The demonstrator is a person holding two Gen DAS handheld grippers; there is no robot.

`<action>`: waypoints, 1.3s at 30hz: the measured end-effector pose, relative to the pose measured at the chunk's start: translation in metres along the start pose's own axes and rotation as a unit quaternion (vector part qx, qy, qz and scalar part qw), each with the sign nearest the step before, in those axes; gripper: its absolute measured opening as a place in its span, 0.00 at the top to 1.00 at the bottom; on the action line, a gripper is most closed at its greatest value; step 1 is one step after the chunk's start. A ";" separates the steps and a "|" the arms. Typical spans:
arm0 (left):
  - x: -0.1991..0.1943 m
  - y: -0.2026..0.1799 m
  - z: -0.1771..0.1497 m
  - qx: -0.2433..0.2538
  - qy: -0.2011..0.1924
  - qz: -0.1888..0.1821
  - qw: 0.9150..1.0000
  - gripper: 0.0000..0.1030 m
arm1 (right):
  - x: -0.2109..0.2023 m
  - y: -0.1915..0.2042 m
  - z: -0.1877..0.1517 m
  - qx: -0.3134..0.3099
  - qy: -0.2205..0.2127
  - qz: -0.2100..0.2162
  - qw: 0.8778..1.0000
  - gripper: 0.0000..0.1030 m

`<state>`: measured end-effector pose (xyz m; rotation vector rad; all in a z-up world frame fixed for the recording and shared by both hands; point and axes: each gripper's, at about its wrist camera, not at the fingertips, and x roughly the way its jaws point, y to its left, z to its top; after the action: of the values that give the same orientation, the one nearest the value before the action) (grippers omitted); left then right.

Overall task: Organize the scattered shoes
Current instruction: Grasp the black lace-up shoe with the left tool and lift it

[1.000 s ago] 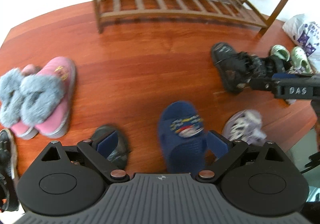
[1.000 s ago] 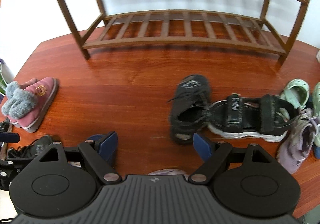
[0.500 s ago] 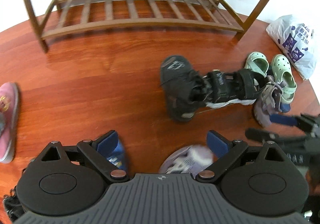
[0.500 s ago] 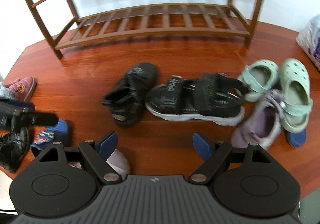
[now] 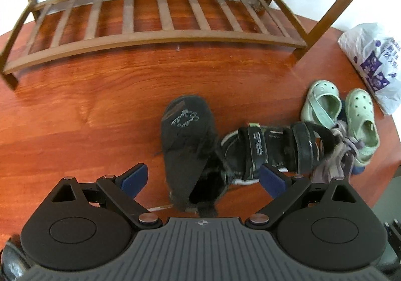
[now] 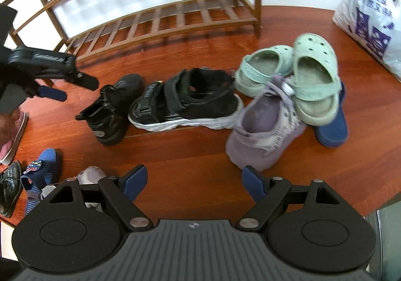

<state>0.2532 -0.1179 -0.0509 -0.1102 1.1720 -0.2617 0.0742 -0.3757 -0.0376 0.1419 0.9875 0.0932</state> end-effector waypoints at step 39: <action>0.055 0.000 0.006 0.025 0.010 0.039 0.999 0.40 | -0.006 -0.055 0.042 -0.039 -0.013 0.011 0.999 0.15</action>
<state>0.2783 -0.1322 -0.0980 -0.0188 1.1865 -0.2235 0.1063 -0.4346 -0.0189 0.0822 0.9547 0.1494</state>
